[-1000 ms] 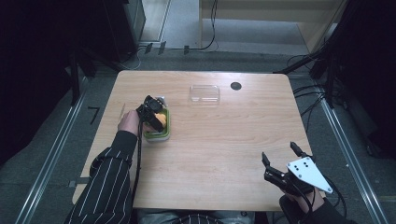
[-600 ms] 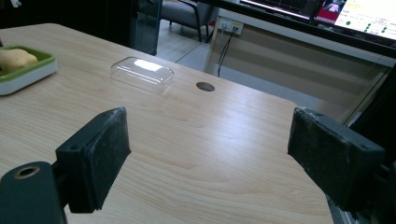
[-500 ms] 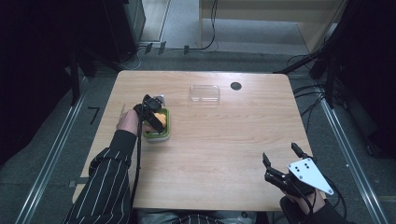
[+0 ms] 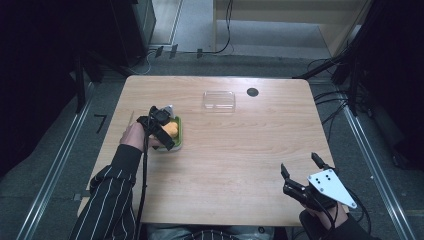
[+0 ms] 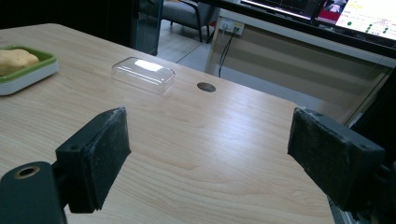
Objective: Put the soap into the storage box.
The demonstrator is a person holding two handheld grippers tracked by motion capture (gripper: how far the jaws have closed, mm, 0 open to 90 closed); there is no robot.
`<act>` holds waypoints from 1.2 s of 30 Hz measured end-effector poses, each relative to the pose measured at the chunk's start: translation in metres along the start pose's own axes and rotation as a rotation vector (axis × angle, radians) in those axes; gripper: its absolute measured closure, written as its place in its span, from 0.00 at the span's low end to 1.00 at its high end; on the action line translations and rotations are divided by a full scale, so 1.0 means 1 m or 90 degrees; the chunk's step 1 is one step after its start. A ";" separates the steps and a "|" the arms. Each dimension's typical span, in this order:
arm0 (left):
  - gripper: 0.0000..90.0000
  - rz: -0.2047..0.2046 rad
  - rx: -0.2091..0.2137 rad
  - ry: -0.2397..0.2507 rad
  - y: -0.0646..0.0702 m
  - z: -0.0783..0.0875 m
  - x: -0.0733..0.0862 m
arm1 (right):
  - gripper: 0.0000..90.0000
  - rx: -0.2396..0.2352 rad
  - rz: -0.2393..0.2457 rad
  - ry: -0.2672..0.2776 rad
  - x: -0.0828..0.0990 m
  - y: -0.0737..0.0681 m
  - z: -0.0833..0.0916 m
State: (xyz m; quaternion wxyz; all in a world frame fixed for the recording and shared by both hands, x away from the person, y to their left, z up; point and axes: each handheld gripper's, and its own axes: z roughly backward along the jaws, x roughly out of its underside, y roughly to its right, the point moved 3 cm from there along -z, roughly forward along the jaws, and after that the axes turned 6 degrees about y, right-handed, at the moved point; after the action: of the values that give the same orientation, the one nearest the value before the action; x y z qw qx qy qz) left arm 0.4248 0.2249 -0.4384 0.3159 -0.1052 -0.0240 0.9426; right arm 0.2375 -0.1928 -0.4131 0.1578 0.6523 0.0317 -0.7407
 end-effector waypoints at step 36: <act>0.00 -0.018 0.022 -0.026 0.051 0.002 0.076 | 0.15 -0.001 0.002 0.001 0.000 -0.001 0.000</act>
State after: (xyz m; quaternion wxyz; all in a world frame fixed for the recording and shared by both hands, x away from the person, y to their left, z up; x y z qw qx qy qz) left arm 0.3351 0.2297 -0.4561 0.3302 -0.0797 -0.0155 0.9404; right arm 0.2374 -0.1921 -0.4132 0.1593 0.6530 0.0315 -0.7398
